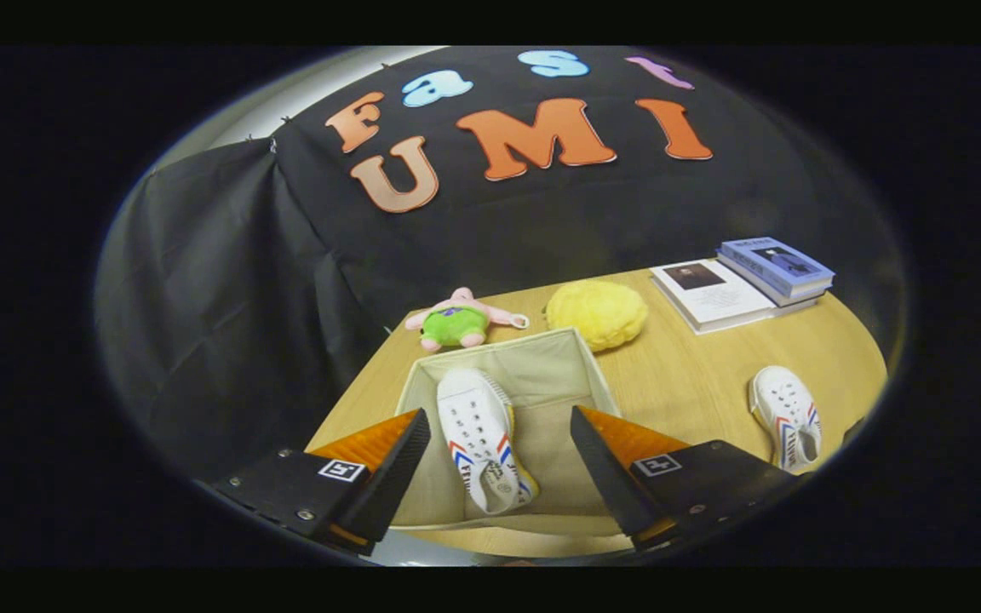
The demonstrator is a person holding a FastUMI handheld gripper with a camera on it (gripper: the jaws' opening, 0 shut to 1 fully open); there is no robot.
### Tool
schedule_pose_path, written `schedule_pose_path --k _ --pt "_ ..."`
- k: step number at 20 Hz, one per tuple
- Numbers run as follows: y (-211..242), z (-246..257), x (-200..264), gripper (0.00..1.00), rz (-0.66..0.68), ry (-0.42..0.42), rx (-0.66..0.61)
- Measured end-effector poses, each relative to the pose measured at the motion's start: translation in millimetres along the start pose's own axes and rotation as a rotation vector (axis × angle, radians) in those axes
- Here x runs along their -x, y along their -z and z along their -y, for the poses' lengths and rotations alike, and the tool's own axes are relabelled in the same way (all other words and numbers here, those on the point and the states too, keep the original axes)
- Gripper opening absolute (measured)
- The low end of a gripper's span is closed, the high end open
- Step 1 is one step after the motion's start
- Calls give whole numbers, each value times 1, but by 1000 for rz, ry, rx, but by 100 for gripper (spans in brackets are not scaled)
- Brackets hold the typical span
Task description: Open the storage box then place both shoes into the box .Put the left shoe in first, then the right shoe, with the right side of both shoes facing outward in a uniform manner.
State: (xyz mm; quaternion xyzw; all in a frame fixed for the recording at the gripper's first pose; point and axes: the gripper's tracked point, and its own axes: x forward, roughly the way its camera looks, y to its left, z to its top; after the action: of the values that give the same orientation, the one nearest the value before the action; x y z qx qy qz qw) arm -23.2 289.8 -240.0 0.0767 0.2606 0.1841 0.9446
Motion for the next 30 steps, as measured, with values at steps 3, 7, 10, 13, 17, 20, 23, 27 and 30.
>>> schedule_pose_path --k 3,7,10,13,17,20,23,27,30 --pt "-19 24 5 98 52 45 36" --pt "-35 65 13 98 90 113 40" --pt "-41 106 21 99 108 186 46" --pt "-40 148 30 99 108 253 49" --pt "-33 210 44 98 96 363 73" --pt "-20 248 54 98 76 423 42" --pt "-10 276 66 99 59 486 44" --pt "26 317 77 99 2 545 35" --pt "58 332 80 99 -65 557 11"
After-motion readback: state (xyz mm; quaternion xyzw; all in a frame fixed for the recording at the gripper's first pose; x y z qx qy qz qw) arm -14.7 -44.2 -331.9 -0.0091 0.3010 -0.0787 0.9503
